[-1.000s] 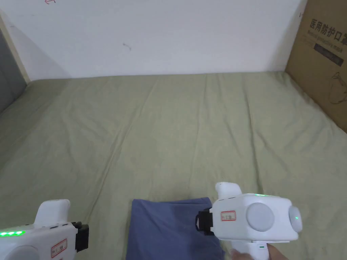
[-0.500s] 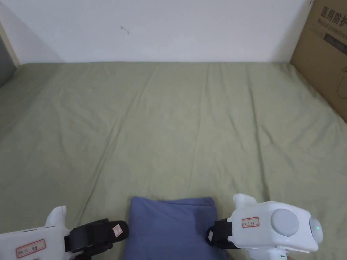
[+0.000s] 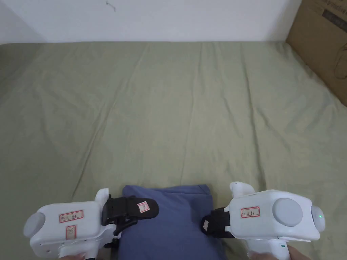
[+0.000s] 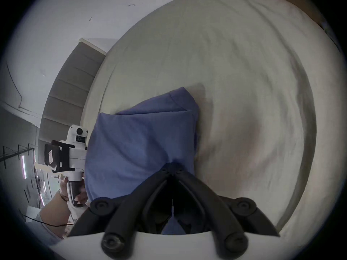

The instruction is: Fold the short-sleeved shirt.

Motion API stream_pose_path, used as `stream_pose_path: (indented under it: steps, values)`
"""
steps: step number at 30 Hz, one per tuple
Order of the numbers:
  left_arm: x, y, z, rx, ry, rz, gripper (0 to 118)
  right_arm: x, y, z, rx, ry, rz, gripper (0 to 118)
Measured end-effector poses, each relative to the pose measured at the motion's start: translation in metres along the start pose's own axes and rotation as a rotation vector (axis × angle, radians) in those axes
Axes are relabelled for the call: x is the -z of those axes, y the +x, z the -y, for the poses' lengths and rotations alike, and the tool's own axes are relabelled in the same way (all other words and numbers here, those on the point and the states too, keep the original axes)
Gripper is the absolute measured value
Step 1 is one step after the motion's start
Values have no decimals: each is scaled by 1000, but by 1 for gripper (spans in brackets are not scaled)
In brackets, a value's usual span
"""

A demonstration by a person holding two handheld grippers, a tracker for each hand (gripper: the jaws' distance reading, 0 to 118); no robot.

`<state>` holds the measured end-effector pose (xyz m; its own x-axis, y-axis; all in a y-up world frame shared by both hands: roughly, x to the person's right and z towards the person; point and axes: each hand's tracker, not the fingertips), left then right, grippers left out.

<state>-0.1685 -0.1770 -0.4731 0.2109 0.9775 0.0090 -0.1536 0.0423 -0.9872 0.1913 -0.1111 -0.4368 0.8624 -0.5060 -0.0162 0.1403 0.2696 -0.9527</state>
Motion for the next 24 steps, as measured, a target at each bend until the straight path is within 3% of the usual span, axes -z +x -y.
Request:
stream_pose_path:
  steps: [1,2,4,6,8,10,13,16,22,24]
  values:
    - [-1,-2,-3,-10,11,6,116,0,1,0,-3,1,-2,1]
    - [-5,-6,-2,-31,30,25,106,0,3,1,1,2,-6,1]
    - [-15,-13,-1,-52,67,-2,27,0,7,2,28,4,-21,1]
    - [-21,-20,1,5,63,-282,25,0,8,2,38,6,-24,1]
    - [-23,-18,4,-22,84,-131,25,0,7,2,40,5,-24,1]
    - [-18,-4,6,11,64,-225,25,-1,2,1,34,4,-10,1]
    - [-21,15,8,67,69,-250,25,-12,-13,3,36,24,32,1]
    - [-39,38,12,145,103,-281,25,-32,-40,8,-20,80,103,1]
    - [-125,85,8,278,140,-471,25,-49,-116,19,-46,206,19,1]
    - [-162,96,3,321,151,-558,25,-41,-151,22,-92,245,-2,1]
